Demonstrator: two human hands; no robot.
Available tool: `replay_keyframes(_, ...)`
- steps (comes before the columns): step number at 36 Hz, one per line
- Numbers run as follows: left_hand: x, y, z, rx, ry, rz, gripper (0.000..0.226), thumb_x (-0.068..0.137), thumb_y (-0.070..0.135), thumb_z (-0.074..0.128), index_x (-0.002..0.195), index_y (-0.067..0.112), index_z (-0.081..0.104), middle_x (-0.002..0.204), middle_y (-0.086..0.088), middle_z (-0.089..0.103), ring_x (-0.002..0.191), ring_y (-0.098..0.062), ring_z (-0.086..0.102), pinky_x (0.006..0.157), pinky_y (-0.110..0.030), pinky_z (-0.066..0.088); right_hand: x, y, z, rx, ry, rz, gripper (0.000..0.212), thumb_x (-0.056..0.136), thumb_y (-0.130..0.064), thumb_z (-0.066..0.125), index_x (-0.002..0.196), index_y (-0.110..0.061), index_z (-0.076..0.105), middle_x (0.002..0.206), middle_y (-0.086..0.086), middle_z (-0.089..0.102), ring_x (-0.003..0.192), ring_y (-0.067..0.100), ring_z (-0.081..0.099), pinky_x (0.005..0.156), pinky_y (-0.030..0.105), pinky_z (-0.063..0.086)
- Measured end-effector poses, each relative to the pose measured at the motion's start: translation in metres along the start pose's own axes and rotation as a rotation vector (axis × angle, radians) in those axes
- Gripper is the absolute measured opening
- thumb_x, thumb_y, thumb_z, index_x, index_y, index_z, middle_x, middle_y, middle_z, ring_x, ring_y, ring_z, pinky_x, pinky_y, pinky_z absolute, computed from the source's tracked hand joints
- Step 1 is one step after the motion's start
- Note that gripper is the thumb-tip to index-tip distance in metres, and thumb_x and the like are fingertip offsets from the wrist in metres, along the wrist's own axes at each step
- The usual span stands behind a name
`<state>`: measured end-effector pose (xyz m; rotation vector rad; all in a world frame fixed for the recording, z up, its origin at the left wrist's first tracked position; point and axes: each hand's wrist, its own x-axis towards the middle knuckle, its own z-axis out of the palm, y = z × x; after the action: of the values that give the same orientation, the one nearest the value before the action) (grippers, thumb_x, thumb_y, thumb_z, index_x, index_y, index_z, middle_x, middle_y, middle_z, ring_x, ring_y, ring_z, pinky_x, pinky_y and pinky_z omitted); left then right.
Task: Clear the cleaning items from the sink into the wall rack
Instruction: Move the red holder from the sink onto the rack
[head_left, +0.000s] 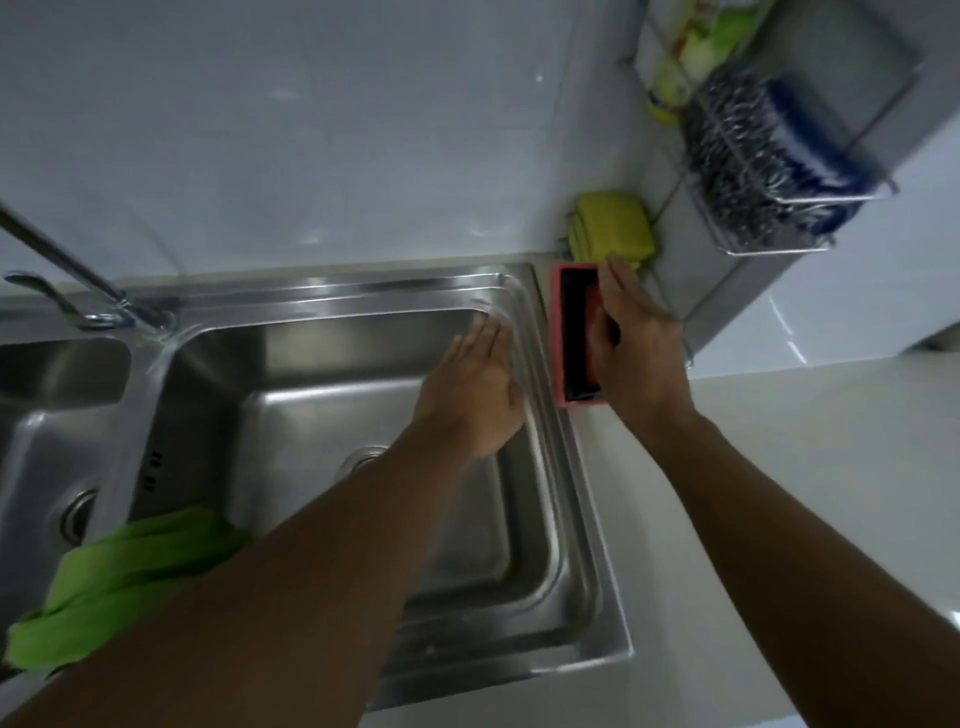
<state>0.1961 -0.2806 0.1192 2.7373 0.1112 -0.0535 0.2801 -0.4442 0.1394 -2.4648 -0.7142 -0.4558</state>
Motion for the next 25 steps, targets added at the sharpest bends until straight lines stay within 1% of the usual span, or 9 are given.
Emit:
replay_keyframes(2, 0.016, 0.019, 0.003, -0.006, -0.035, 0.025, 0.067, 0.098, 0.026, 0.037, 0.157, 0.008, 0.012, 0.165, -0.010, 0.010, 0.153, -0.022, 0.005, 0.125, -0.035, 0.009, 0.011, 0.023, -0.010, -0.054, 0.002, -0.025, 0.046, 0.091, 0.003, 0.053, 0.137, 0.006, 0.050, 0.145, 0.022, 0.050, 0.119, 0.036, 0.060, 0.107, 0.022, 0.036)
replay_keyframes(4, 0.029, 0.037, 0.005, 0.001, -0.073, 0.046, 0.066, 0.098, 0.027, 0.038, 0.157, 0.010, 0.012, 0.165, -0.009, 0.012, 0.153, -0.022, 0.009, 0.124, -0.036, 0.012, 0.022, 0.040, -0.015, -0.077, -0.035, -0.024, 0.044, 0.089, 0.005, 0.052, 0.133, 0.007, 0.052, 0.141, 0.022, 0.053, 0.116, 0.038, 0.061, 0.105, 0.033, 0.045)
replay_keyframes(6, 0.040, 0.051, 0.006, 0.009, -0.109, 0.058, 0.066, 0.100, 0.028, 0.038, 0.157, 0.013, 0.010, 0.166, -0.006, 0.011, 0.152, -0.021, 0.011, 0.122, -0.035, 0.014, 0.031, 0.052, -0.018, -0.115, -0.103, -0.007, 0.039, 0.088, 0.006, 0.052, 0.126, 0.007, 0.056, 0.133, 0.022, 0.059, 0.105, 0.040, 0.065, 0.093, 0.043, 0.055)
replay_keyframes(7, 0.045, 0.057, 0.007, 0.015, -0.124, 0.063, 0.066, 0.100, 0.028, 0.038, 0.158, 0.014, 0.010, 0.166, -0.006, 0.010, 0.152, -0.020, 0.010, 0.121, -0.034, 0.014, 0.036, 0.057, -0.018, -0.141, -0.137, -0.002, 0.037, 0.088, 0.006, 0.051, 0.125, 0.006, 0.057, 0.129, 0.022, 0.061, 0.102, 0.040, 0.066, 0.090, 0.043, 0.056)
replay_keyframes(11, 0.067, 0.071, 0.011, 0.050, -0.175, 0.079, 0.066, 0.099, 0.025, 0.040, 0.157, 0.011, 0.010, 0.166, -0.007, 0.010, 0.153, -0.020, 0.009, 0.121, -0.035, 0.016, 0.052, 0.072, -0.011, -0.253, -0.328, 0.022, 0.023, 0.093, -0.001, 0.046, 0.109, 0.002, 0.062, 0.114, 0.020, 0.065, 0.101, 0.036, 0.063, 0.090, 0.038, 0.050)
replay_keyframes(15, 0.082, 0.076, 0.020, 0.038, -0.240, 0.070, 0.068, 0.099, 0.022, 0.037, 0.157, 0.010, 0.004, 0.166, -0.008, 0.004, 0.153, -0.020, 0.004, 0.124, -0.036, 0.012, 0.064, 0.083, 0.006, -0.206, -0.448, 0.133, 0.024, 0.094, -0.005, 0.048, 0.110, 0.001, 0.064, 0.112, 0.023, 0.063, 0.106, 0.039, 0.059, 0.086, 0.037, 0.044)
replay_keyframes(18, 0.086, 0.075, 0.026, 0.022, -0.271, 0.058, 0.069, 0.099, 0.022, 0.035, 0.157, 0.011, -0.001, 0.166, -0.006, -0.002, 0.153, -0.019, 0.000, 0.125, -0.037, 0.011, 0.066, 0.085, 0.016, -0.212, -0.459, 0.197, 0.021, 0.094, -0.006, 0.048, 0.104, -0.002, 0.065, 0.107, 0.020, 0.066, 0.101, 0.037, 0.063, 0.086, 0.037, 0.049)
replay_keyframes(21, 0.088, 0.074, 0.030, 0.015, -0.274, 0.052, 0.069, 0.101, 0.023, 0.034, 0.157, 0.011, -0.003, 0.166, -0.005, -0.004, 0.153, -0.018, -0.001, 0.124, -0.037, 0.011, 0.068, 0.085, 0.028, -0.160, -0.390, 0.278, 0.023, 0.095, -0.009, 0.046, 0.105, -0.009, 0.067, 0.106, 0.013, 0.068, 0.098, 0.030, 0.065, 0.085, 0.033, 0.051)
replay_keyframes(25, 0.091, 0.072, 0.034, 0.008, -0.274, 0.046, 0.070, 0.100, 0.025, 0.035, 0.157, 0.011, -0.003, 0.166, -0.006, -0.003, 0.153, -0.018, -0.002, 0.124, -0.040, 0.014, 0.067, 0.089, 0.039, -0.088, -0.293, 0.318, 0.026, 0.095, -0.009, 0.044, 0.104, -0.009, 0.069, 0.100, 0.003, 0.068, 0.088, 0.020, 0.061, 0.068, 0.012, 0.038)
